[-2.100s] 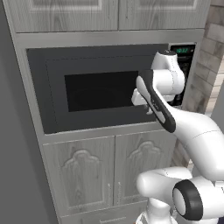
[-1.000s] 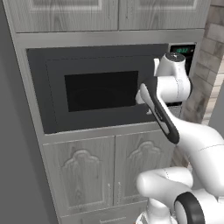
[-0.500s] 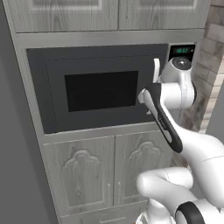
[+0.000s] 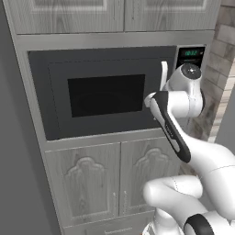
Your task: Pick the hotdog bun from the counter and place it in the microwave. Then turn on the microwave.
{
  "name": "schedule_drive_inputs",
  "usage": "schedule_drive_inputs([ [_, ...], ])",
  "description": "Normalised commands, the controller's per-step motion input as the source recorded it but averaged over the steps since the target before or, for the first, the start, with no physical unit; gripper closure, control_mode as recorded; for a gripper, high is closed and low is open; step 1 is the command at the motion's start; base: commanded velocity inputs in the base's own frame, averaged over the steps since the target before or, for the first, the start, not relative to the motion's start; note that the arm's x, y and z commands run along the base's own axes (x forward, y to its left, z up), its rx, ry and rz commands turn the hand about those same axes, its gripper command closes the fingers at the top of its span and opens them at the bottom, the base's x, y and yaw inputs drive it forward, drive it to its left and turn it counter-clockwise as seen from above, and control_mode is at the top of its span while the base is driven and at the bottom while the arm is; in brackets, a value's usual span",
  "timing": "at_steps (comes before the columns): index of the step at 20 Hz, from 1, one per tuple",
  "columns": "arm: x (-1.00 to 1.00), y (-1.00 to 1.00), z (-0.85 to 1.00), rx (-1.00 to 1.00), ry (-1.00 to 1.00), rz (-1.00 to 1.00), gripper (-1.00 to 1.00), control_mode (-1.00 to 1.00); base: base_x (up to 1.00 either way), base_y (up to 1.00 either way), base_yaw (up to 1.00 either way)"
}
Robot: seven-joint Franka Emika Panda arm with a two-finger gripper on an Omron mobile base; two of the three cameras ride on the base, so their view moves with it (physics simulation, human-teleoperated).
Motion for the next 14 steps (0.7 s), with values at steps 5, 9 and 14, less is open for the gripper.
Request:
schedule_drive_inputs([
  [5, 0.13, -0.07, 0.04, 0.00, -0.03, 0.00, -1.00, -1.00, 0.00, 0.00, 0.00],
  [9, 0.18, -0.05, 0.03, 0.00, -0.02, 0.00, -1.00, -1.00, 0.00, 0.00, 0.00],
  [14, 0.25, 0.00, 0.01, 0.00, -0.01, 0.00, -1.00, -1.00, 0.00, 0.00, 0.00],
])
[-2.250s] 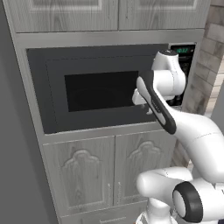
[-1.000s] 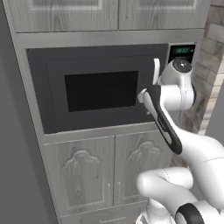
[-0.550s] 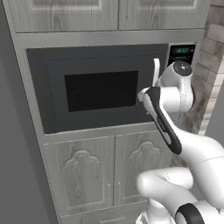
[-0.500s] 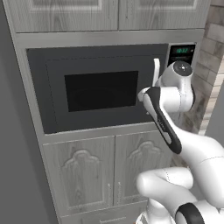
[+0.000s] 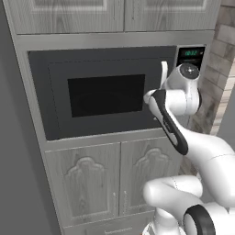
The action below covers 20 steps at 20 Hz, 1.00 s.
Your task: Pick the hotdog bun from the counter and place it in the microwave. Then turn on the microwave.
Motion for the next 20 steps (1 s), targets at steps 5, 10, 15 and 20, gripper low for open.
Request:
schedule_drive_inputs([
  [5, 0.24, 0.00, 0.00, 0.00, -0.01, 0.00, -1.00, -1.00, 0.00, 0.00, 0.00],
  [10, 0.22, 0.00, 0.00, 0.00, -0.02, 0.00, -1.00, -1.00, 0.00, 0.00, 0.00],
  [15, 0.19, 0.00, 0.00, 0.00, -0.02, 0.00, -1.00, -1.00, 0.00, 0.00, 0.00],
  [20, 0.17, 0.00, 0.00, 0.00, -0.01, 0.00, 1.00, -1.00, 0.00, 0.00, 0.00],
])
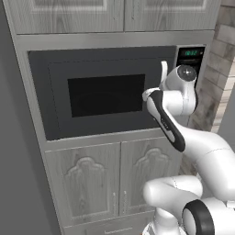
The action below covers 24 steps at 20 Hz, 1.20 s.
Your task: Pick the hotdog bun from the counter and place it in the microwave. Then turn on the microwave.
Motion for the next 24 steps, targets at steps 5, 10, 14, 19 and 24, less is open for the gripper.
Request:
schedule_drive_inputs([
  [5, 0.13, 0.00, -0.02, 0.00, 0.00, 0.00, 1.00, -1.00, 0.00, 0.00, 0.00],
  [10, 0.02, 0.00, -0.01, 0.00, 0.00, 0.00, 1.00, -1.00, 0.00, 0.00, 0.00],
  [14, 0.00, 0.00, 0.00, 0.00, 0.00, 0.00, 1.00, -1.00, 0.00, 0.00, 0.00],
  [19, -0.15, 0.03, 0.00, 0.00, -0.06, 0.00, 1.00, -1.00, 0.00, 0.00, 0.00],
  [24, -0.45, 0.08, 0.00, 0.00, -0.12, -0.03, 1.00, -1.00, 0.00, 0.00, 0.00],
])
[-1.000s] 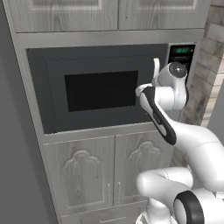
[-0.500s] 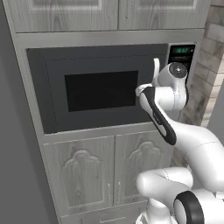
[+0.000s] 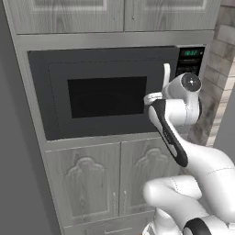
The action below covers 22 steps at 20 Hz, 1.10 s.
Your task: Pick the hotdog bun from the counter and place it in the microwave. Then turn on the microwave.
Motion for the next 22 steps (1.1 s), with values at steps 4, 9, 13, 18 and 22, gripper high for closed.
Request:
schedule_drive_inputs([
  [4, -0.51, 0.05, 0.01, 0.00, -0.12, -0.06, 1.00, -1.00, 0.00, 0.00, 0.00],
  [9, -0.55, 0.01, 0.05, 0.00, -0.11, -0.08, 1.00, -1.00, 0.00, 0.00, 0.00],
  [13, -0.50, 0.00, 0.05, 0.00, -0.13, -0.07, 1.00, -1.00, 0.00, 0.00, 0.00],
  [18, -0.51, 0.00, 0.03, 0.00, -0.15, -0.07, 1.00, -1.00, 0.00, 0.00, 0.00],
  [22, -0.52, 0.00, 0.00, 0.00, -0.14, -0.07, 1.00, -1.00, 0.00, 0.00, 0.00],
])
